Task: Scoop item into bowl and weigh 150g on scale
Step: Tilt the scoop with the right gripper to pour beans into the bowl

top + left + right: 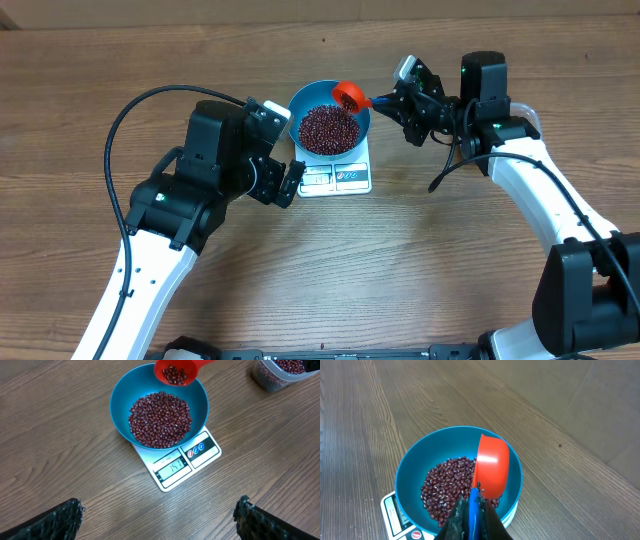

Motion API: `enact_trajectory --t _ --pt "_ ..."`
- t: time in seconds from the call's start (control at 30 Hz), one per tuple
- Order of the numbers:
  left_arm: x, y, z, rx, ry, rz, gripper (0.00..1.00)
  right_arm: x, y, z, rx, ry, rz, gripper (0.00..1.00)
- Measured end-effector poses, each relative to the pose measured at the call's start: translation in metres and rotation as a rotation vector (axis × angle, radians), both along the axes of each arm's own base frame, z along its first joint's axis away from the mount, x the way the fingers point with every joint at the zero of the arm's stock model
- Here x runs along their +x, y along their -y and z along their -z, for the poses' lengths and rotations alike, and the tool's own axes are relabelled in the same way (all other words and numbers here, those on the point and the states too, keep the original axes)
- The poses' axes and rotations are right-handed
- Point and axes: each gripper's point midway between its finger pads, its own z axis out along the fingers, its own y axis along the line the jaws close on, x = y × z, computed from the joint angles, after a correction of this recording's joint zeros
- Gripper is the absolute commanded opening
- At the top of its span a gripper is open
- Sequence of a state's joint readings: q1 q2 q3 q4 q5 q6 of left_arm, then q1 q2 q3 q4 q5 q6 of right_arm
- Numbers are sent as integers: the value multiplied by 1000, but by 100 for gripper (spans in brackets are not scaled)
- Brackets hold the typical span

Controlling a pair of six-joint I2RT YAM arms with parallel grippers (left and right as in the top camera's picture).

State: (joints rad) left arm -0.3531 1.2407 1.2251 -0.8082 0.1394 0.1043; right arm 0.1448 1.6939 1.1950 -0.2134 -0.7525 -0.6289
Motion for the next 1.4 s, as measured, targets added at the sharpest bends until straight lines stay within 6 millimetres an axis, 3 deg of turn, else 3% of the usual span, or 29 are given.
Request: enact_trajectory --t 1.07,1.4 --pt "0 0 0 0 0 0 100 -1 0 1 -1 -6 0 4" --pt "0 0 0 0 0 0 100 -6 1 7 23 -96 30 4"
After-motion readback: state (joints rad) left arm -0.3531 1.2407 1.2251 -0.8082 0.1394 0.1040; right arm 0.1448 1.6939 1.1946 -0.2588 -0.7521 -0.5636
